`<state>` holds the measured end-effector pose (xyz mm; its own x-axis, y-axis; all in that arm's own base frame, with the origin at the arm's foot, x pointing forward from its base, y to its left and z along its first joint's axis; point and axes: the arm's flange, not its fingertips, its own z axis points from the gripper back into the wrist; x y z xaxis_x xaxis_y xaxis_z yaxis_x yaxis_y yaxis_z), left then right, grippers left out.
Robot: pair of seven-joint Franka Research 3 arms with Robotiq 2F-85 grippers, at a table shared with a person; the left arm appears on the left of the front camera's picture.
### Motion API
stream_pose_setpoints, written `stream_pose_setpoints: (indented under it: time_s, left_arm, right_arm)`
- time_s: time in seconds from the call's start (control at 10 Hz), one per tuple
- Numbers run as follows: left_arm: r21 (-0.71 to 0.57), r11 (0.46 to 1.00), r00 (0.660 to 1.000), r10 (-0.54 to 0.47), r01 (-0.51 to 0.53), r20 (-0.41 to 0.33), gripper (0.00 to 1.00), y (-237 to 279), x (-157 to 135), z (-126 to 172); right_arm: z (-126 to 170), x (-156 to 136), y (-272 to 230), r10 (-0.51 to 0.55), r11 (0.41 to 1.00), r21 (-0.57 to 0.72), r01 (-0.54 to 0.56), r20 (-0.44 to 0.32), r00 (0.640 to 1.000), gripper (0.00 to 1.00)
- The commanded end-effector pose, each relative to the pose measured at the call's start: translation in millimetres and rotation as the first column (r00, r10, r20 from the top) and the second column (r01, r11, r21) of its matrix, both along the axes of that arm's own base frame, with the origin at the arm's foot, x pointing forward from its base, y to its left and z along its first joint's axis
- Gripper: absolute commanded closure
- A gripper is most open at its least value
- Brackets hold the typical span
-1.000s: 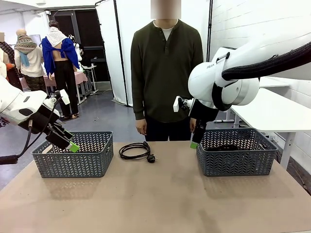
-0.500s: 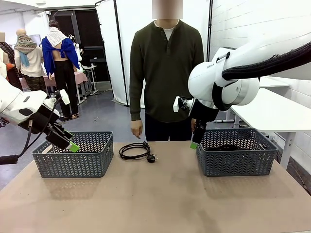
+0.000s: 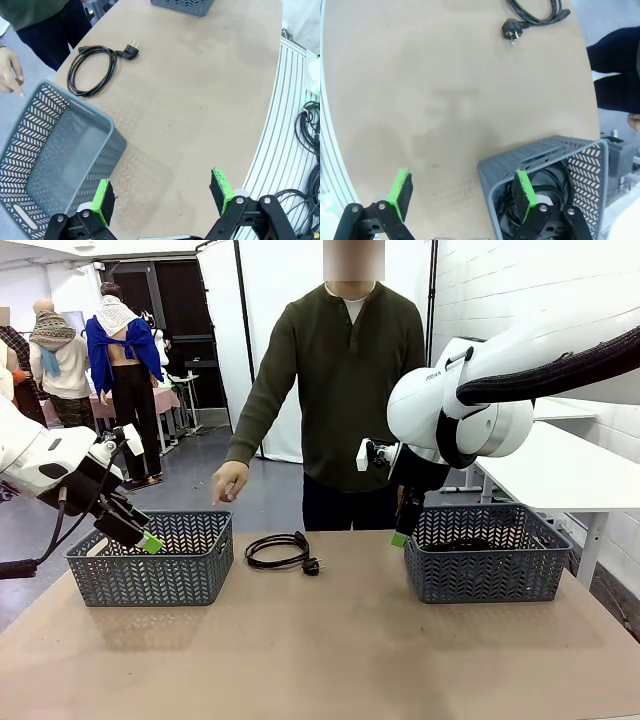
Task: Organize the cables according to human instructions.
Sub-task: Pick up a bundle of cables and place it in the basket indicated by the human.
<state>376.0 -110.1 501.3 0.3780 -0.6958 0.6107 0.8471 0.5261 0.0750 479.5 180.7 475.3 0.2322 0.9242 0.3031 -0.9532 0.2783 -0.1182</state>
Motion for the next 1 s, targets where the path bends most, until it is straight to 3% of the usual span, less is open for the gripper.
stream_pose_setpoints:
  time_s: [0.0,0.9]
  left_arm:
    - [-0.013,1.000,1.000,-0.023,0.023,0.002,0.00,3.3,1.5,-3.2]
    - [-0.013,1.000,1.000,-0.023,0.023,0.002,0.00,3.3,1.5,-3.2]
  right_arm:
    - [-0.7,-0.1,-0.1,-0.008,1.000,0.001,0.008,0.002,1.000,0.00]
    - [-0.7,-0.1,-0.1,-0.008,1.000,0.001,0.008,0.002,1.000,0.00]
